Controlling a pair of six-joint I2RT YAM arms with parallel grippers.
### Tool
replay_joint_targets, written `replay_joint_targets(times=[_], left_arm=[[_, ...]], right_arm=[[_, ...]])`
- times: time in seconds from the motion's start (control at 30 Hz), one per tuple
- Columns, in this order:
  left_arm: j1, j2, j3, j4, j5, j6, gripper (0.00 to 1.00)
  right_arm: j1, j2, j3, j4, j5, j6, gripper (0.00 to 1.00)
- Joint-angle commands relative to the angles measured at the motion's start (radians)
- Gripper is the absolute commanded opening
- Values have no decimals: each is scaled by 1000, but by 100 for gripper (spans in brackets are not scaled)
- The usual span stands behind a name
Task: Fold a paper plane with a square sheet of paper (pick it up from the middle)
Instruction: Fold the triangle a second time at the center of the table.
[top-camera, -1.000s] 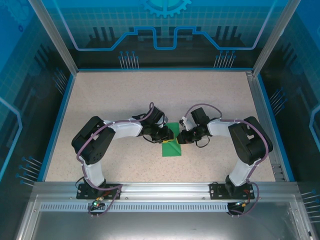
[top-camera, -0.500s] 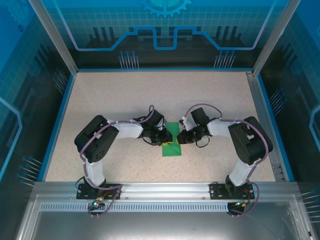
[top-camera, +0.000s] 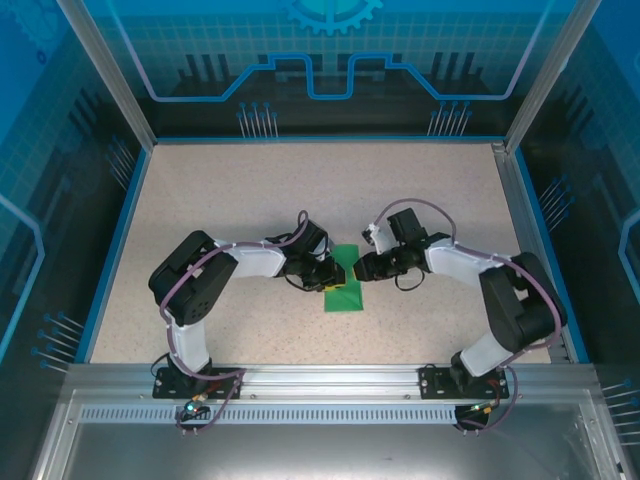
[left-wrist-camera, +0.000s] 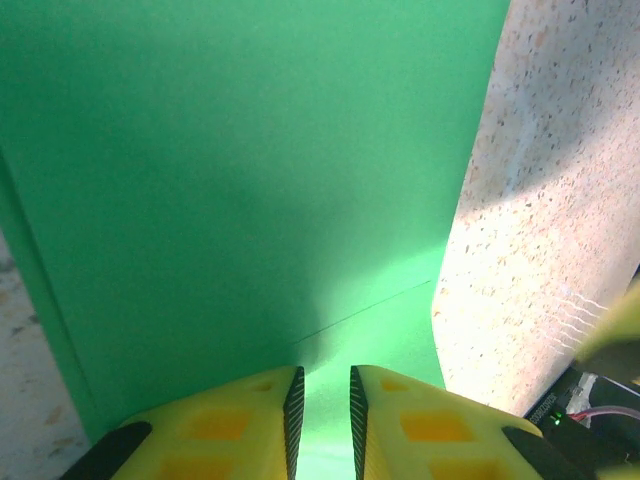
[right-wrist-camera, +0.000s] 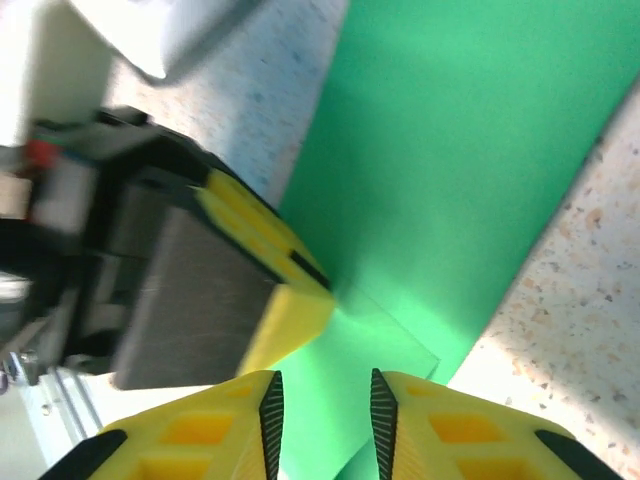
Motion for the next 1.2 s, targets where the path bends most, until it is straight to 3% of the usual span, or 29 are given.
replay_joint_targets(times=[0.0, 0.17, 0.3, 0.73, 1.17], left_arm=[[-10, 22, -25, -34, -25, 4, 25], [-10, 25, -25, -34, -25, 5, 24], [-9, 25, -23, -32, -24, 6, 24], [-10, 32, -14, -33, -13, 11, 24], [-9, 30, -12, -40, -15, 16, 24]], right_arm=[[-10, -49, -29, -31, -58, 42, 25], [76, -31, -22, -42, -91, 76, 14], [105, 13, -21, -40, -55, 115, 11], [131, 97, -38, -11, -74, 158, 13], [129, 140, -36, -81, 15, 134, 14]])
